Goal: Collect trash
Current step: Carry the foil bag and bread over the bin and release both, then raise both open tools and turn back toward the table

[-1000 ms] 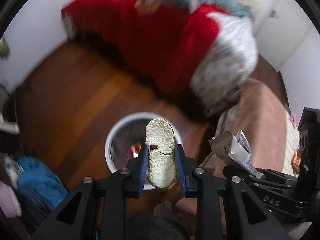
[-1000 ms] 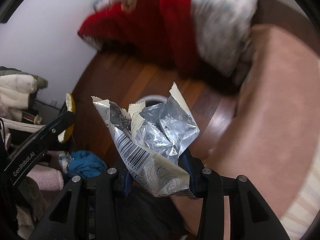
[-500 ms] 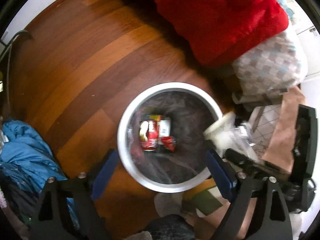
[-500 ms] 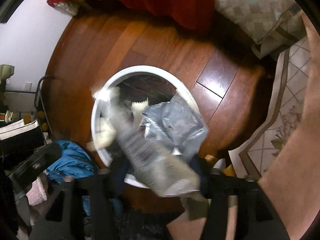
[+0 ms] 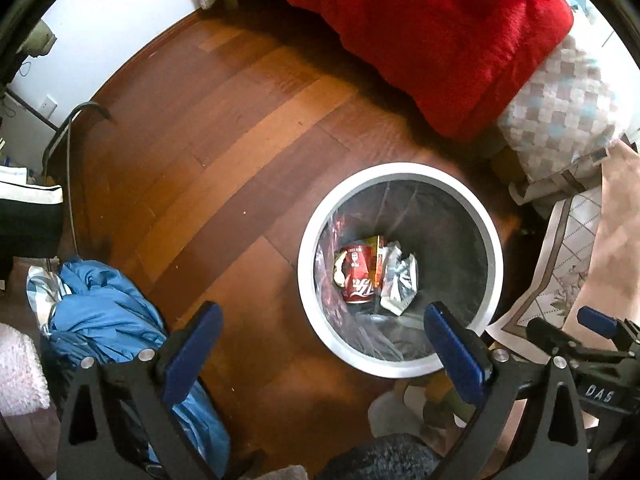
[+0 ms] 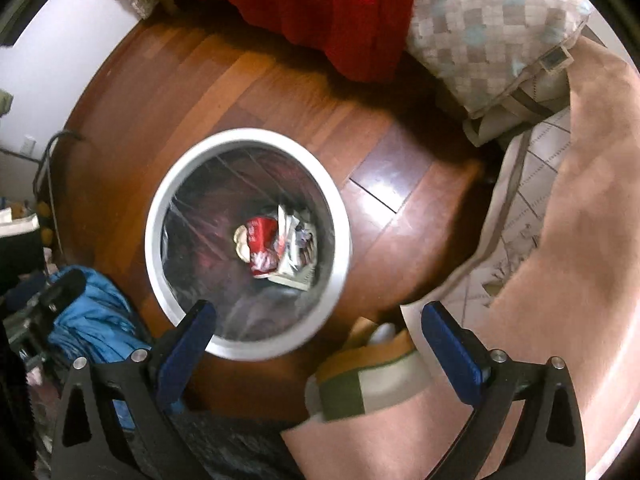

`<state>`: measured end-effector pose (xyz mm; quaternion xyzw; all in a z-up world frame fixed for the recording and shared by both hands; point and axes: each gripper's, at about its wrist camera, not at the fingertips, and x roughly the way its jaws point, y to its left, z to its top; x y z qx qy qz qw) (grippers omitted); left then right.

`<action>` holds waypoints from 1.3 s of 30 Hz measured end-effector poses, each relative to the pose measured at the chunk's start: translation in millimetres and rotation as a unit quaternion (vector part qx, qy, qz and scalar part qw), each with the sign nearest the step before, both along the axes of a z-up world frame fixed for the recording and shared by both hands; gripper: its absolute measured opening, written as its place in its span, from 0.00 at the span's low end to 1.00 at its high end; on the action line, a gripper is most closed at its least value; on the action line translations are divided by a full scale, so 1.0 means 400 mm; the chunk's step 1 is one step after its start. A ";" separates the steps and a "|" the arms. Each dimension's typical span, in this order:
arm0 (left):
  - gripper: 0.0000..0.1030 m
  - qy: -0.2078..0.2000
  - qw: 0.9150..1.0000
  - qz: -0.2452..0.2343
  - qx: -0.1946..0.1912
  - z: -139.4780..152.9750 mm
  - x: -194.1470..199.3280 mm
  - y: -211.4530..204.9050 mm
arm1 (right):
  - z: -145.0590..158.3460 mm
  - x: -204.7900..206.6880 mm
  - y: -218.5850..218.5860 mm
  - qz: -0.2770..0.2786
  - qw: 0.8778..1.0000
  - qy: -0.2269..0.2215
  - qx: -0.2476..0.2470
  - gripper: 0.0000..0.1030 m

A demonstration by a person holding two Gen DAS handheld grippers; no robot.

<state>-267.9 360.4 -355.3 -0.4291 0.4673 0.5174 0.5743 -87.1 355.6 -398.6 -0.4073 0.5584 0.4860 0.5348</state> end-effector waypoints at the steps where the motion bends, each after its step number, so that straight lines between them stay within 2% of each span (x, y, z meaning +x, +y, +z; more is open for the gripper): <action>1: 1.00 0.000 1.000 -0.001 0.000 0.002 0.000 -0.006 | 0.001 -0.003 -0.011 0.004 1.000 -0.002 -0.001 1.00; 6: 1.00 0.004 1.000 -0.006 0.006 0.017 0.012 -0.032 | 0.014 -0.006 -0.045 0.007 1.000 -0.007 0.000 1.00; 15: 1.00 0.005 0.999 -0.014 0.047 0.120 0.017 -0.086 | 0.092 -0.013 -0.072 0.009 1.000 -0.004 0.029 1.00; 27: 1.00 -0.012 0.992 -0.029 0.123 0.325 0.025 -0.198 | 0.321 -0.003 -0.179 0.013 0.994 0.004 0.111 1.00; 33: 1.00 -0.011 0.987 -0.032 0.156 0.436 0.057 -0.264 | 0.440 0.022 -0.259 -0.002 0.987 0.035 0.157 1.00; 35: 1.00 -0.008 0.983 -0.039 0.178 0.474 0.085 -0.289 | 0.491 0.048 -0.297 -0.017 0.981 0.063 0.182 1.00; 39: 1.00 -0.019 0.976 -0.056 0.210 0.537 0.165 -0.334 | 0.582 0.109 -0.372 -0.046 0.970 0.085 0.221 1.00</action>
